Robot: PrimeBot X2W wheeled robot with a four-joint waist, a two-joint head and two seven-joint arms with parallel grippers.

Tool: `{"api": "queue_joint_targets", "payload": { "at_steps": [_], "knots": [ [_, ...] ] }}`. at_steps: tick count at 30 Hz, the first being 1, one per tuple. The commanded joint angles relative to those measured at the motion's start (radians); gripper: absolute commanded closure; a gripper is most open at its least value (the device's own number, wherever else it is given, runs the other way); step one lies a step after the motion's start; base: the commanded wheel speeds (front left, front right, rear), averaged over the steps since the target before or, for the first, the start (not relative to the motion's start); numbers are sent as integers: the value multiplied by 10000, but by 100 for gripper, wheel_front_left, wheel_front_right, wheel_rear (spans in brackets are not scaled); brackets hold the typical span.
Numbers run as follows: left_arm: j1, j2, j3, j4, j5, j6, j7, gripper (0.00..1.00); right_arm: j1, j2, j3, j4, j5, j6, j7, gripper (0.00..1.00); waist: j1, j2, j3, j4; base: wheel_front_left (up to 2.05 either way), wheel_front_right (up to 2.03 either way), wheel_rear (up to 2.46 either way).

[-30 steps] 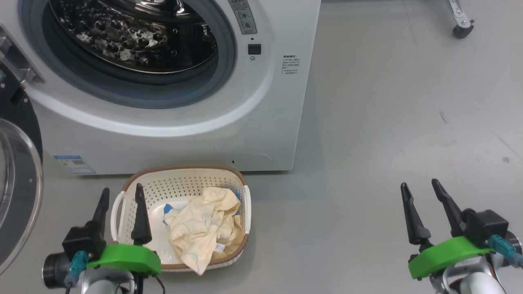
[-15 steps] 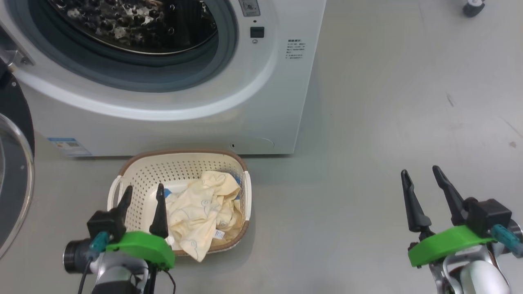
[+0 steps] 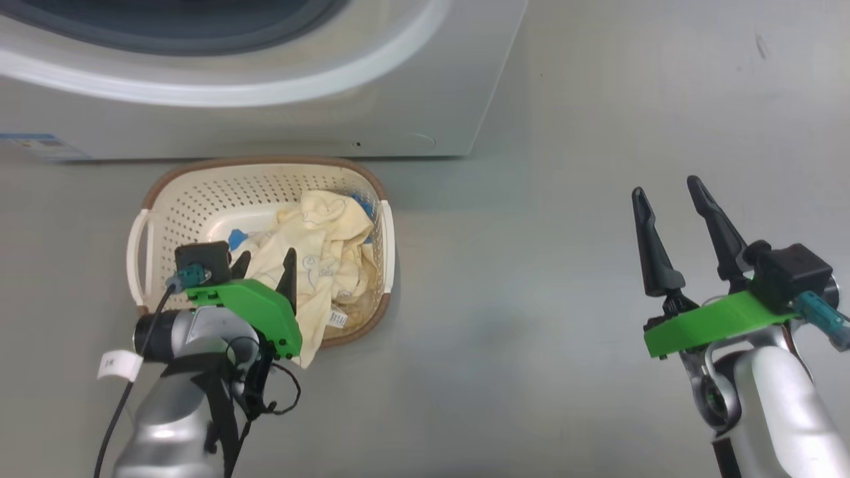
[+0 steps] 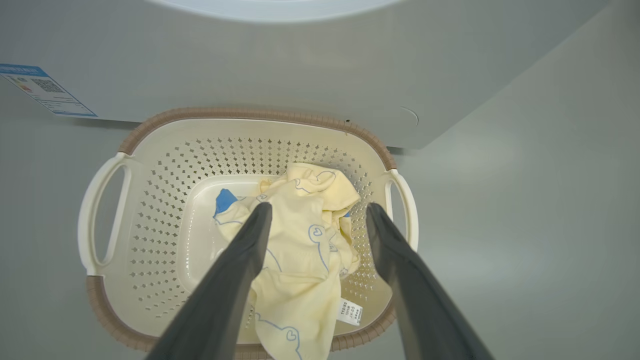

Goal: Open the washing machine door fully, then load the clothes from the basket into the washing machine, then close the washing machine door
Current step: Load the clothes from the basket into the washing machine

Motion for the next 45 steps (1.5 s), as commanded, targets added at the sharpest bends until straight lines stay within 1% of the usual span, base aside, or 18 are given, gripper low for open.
{"api": "queue_joint_targets", "payload": {
  "at_steps": [1,6,12,18,22,25,30,31,33,34,36,39,45],
  "knots": [
    [-277,348,56,-28,-247,-16,35,0,-256,-97,236,-349,65,4,-86,0,-3,0,812,-334,0,0,0],
    [-1015,695,-924,536,-1552,-17,638,0,-756,-97,372,-445,183,4,-144,0,-3,0,1910,-622,0,0,0],
    [-1711,1300,-1576,970,-2887,-18,1329,0,-1247,-97,576,-504,414,4,-199,0,-3,0,3060,-965,0,0,0],
    [-2374,1956,-1819,1296,-3896,-18,1895,0,-1644,-97,817,-555,760,4,-222,0,-3,0,4027,-1369,0,0,0],
    [-2818,2283,-1798,1564,-4380,-18,2025,0,-1808,-97,951,-660,1008,4,-224,0,-3,0,4527,-1652,0,0,0],
    [-3100,2435,-1767,1770,-4655,-18,2026,0,-1871,-97,1077,-700,1205,4,-225,0,-3,0,4768,-1854,0,0,0],
    [-3359,2584,-1855,2117,-4786,-19,1968,0,-1942,-97,1242,-706,1444,4,-226,0,-3,0,4904,-2101,0,0,0],
    [-3408,2596,-1891,2203,-4782,-19,1894,27,-1949,-97,1255,-704,1499,4,-226,0,-3,0,4910,-2141,0,0,0],
    [-3452,2580,-1987,2312,-4792,-19,1804,91,-1945,-97,1249,-693,1579,4,-226,0,-3,0,4893,-2195,0,0,0],
    [-3458,2570,-2031,2404,-4802,-19,1810,100,-1942,-97,1248,-685,1604,4,-226,0,-3,0,4876,-2211,0,0,0],
    [-3481,2564,-2083,2625,-4811,-18,1735,100,-1936,-97,1234,-669,1623,4,-226,0,-3,0,4815,-2211,0,0,0],
    [-3565,2472,-2099,2986,-4750,74,1316,100,-1923,-97,1185,-676,1589,4,-227,0,-3,0,4683,-2118,0,0,0],
    [-3533,2133,-2193,3315,-4620,224,451,100,-1887,-97,969,-608,1324,4,-227,0,-3,0,4206,-1723,0,0,0]
  ]
}}
